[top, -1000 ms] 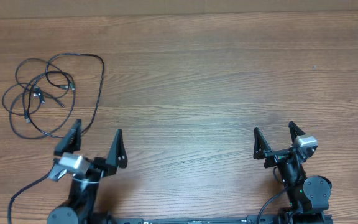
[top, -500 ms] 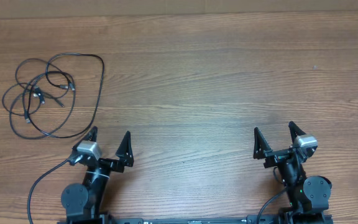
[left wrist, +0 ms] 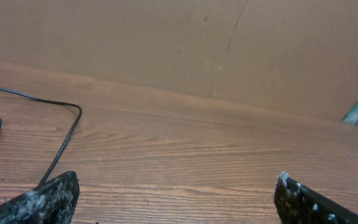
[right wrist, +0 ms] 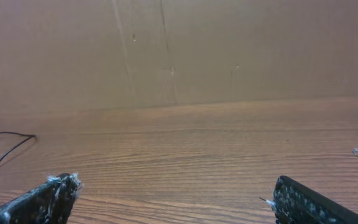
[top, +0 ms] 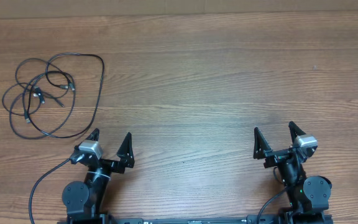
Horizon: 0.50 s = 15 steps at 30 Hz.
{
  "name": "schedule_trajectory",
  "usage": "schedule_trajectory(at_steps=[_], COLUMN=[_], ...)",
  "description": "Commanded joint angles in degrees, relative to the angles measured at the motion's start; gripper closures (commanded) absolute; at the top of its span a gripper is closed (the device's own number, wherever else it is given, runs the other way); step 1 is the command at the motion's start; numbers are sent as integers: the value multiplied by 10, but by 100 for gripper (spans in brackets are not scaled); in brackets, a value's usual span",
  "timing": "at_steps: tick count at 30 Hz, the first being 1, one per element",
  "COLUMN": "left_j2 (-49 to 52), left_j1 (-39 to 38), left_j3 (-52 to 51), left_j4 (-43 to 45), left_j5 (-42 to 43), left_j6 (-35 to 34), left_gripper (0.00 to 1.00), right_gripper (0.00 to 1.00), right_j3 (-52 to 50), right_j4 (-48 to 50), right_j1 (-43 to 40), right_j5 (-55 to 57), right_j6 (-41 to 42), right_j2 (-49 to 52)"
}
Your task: Untangle cables
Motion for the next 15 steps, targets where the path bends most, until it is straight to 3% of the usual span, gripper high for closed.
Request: schedule_trajectory(at_steps=[1,5,8,12,15], left_j2=[-5,-5,-5,-5,-5], left_j1=[3,3,3,3,3], left_j3=[-2,-2,-2,-2,-2], left_j4=[-1,-1,-5,-9,-16], left_j5=[2,-1,-48,-108,-163], left_j6=[10,13,39,136,170], left_gripper=[0,0,0,0,1], right_gripper=[0,0,0,0,0], right_j3=[-6,-6,-6,-6,-6], right_j4=[2,2,2,2,2], right_j1=[6,6,5,6,6], right_j5=[-1,-1,-1,-1,-1], right_j6=[-1,-1,-1,-1,-1], right_j2=[-5,-5,-5,-5,-5])
